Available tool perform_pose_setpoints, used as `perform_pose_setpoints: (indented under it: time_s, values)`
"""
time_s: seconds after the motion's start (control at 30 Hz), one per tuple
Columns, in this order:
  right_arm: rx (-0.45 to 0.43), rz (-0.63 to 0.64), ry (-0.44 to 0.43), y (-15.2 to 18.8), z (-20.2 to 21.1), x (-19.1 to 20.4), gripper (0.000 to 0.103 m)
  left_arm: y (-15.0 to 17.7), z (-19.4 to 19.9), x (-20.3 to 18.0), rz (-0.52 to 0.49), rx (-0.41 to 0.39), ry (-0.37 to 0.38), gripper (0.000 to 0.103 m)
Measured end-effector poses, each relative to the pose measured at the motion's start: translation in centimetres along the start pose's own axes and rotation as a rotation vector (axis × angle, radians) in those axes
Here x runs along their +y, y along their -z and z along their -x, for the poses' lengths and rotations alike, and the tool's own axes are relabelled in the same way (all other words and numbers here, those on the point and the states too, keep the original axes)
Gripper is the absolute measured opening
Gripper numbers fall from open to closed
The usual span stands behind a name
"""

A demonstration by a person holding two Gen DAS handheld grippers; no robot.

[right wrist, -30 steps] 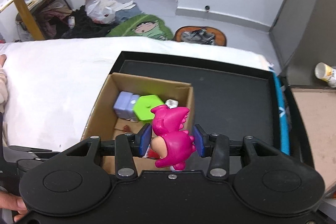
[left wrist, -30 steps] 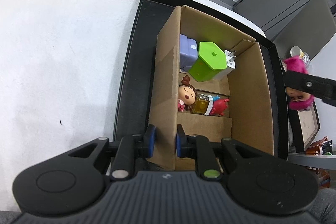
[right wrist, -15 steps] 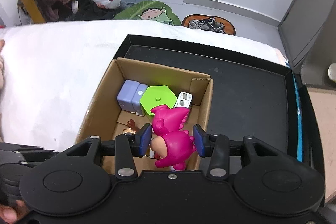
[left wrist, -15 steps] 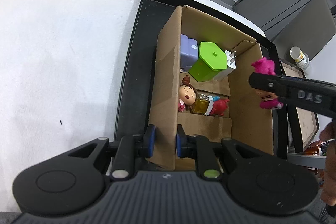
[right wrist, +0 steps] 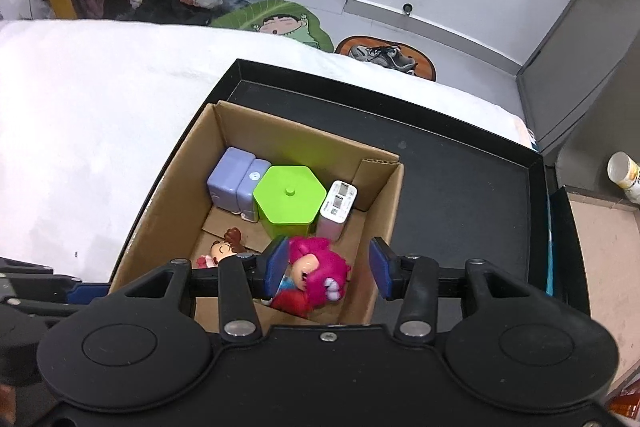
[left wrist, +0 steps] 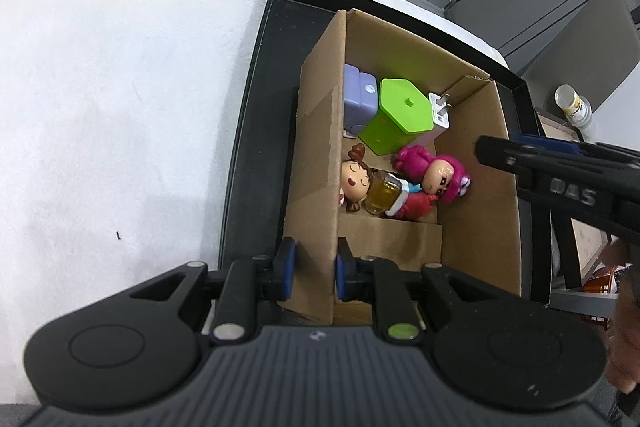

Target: Organize rigid objects

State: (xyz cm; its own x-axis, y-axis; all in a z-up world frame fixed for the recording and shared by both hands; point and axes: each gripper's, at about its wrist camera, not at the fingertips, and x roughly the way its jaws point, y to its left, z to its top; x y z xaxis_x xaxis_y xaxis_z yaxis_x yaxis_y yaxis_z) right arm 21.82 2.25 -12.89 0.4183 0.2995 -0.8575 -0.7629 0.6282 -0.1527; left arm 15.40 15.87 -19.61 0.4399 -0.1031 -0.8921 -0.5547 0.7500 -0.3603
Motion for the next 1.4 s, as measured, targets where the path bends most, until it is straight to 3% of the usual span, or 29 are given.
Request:
perform_pose_setpoints:
  time_s: [0.27, 0.5, 0.67, 1.13, 1.4]
  values:
    - [-0.036, -0.097, -0.047, 1.0, 3.0, -2.6, 0.053, -0.3, 0.6, -0.2, 0.008, -0.003, -0.012, 0.017]
    - [-0.064, -0.188, -0.053, 2.2, 4.9, -4.8, 0.078, -0.7, 2.2, -1.0, -0.004, -0.012, -0.034, 0.019]
    - [-0.085, -0.254, -0.05, 3.6, 6.2, -5.9, 0.086, -0.4, 3.9, -2.0, -0.038, -0.032, -0.063, 0.028]
    - [-0.192, -0.355, -0.043, 8.0, 11.3, -6.7, 0.098, 2.5, 10.4, -6.3, -0.164, -0.126, -0.001, 0.036]
    - [-0.254, -0.406, -0.035, 9.7, 14.7, -6.3, 0.103, 4.5, 14.7, -7.4, -0.188, -0.21, 0.006, 0.075]
